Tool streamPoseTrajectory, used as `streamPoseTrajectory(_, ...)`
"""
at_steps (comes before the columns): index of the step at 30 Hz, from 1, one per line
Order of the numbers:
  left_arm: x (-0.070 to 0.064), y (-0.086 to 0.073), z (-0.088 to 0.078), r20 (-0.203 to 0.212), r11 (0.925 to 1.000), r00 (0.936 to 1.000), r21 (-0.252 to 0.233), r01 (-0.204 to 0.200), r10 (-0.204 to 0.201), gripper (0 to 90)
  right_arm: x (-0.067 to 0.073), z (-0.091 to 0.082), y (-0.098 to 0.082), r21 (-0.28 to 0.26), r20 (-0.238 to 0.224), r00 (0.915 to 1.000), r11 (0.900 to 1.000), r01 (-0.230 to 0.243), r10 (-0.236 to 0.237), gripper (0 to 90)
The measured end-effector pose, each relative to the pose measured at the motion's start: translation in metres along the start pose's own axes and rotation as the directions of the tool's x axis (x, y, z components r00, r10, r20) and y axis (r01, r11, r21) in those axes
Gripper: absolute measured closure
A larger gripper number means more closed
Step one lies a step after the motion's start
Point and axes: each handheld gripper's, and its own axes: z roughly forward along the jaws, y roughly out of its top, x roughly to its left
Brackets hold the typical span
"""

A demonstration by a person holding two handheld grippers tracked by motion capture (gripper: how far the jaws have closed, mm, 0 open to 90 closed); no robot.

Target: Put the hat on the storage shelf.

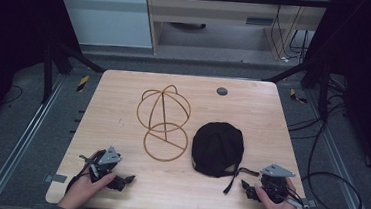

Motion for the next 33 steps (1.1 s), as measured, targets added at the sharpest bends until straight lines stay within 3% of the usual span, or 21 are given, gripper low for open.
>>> streamPoseTrajectory(11,0.0,0.0,0.0,0.001,1.0,1.0,-0.001,0.002,-0.002,0.0,0.001,-0.001,0.0,0.001,0.01,0.9999,1.0,-0.01,0.01,7.4)
streamPoseTrajectory(16,0.0,0.0,0.0,0.001,1.0,1.0,-0.002,0.005,-0.005,0.0,0.002,-0.003,0.003,-0.005,-0.007,0.9999,1.0,-0.013,0.013,12.2)
streamPoseTrajectory(19,0.0,0.0,0.0,0.001,1.0,1.0,-0.002,0.005,-0.005,0.0,0.009,-0.012,0.022,0.026,0.022,0.9974,0.997,0.068,-0.069,11.0)
streamPoseTrajectory(21,0.0,0.0,0.0,0.0,1.0,1.0,-0.001,0.005,-0.005,0.0,0.01,-0.013,0.026,0.031,0.015,0.9969,0.997,0.076,-0.077,10.3)
streamPoseTrajectory(23,0.0,0.0,0.0,-0.001,1.0,1.0,-0.002,0.006,-0.006,0.0,0.015,-0.025,0.052,0.039,-0.021,0.9885,0.988,0.15,-0.149,8.3)
streamPoseTrajectory(25,0.0,0.0,0.0,0.0,1.0,1.0,-0.001,0.006,-0.006,0.0,0.016,-0.027,0.058,0.041,-0.025,0.9874,0.987,0.157,-0.156,8.6)
streamPoseTrajectory(26,0.0,0.0,0.0,0.0,1.0,1.0,-0.001,0.005,-0.005,0.0,0.021,-0.032,0.073,0.062,-0.022,0.9774,0.975,0.211,-0.21,9.4)
streamPoseTrajectory(28,0.0,0.0,0.0,0.0,1.0,1.0,-0.001,0.005,-0.005,0.0,0.024,-0.032,0.085,0.103,-0.013,0.9667,0.961,0.256,-0.256,9.6)
streamPoseTrajectory(30,0.0,0.0,0.0,0.0,1.0,1.0,-0.001,0.006,-0.006,0.0,0.025,-0.029,0.095,0.127,-0.018,0.963,0.955,0.269,-0.269,10.8)
streamPoseTrajectory(33,0.0,0.0,0.0,0.0,1.0,1.0,-0.001,0.005,-0.005,0.0,0.026,-0.021,0.109,0.193,-0.022,0.9521,0.933,0.303,-0.305,10.6)
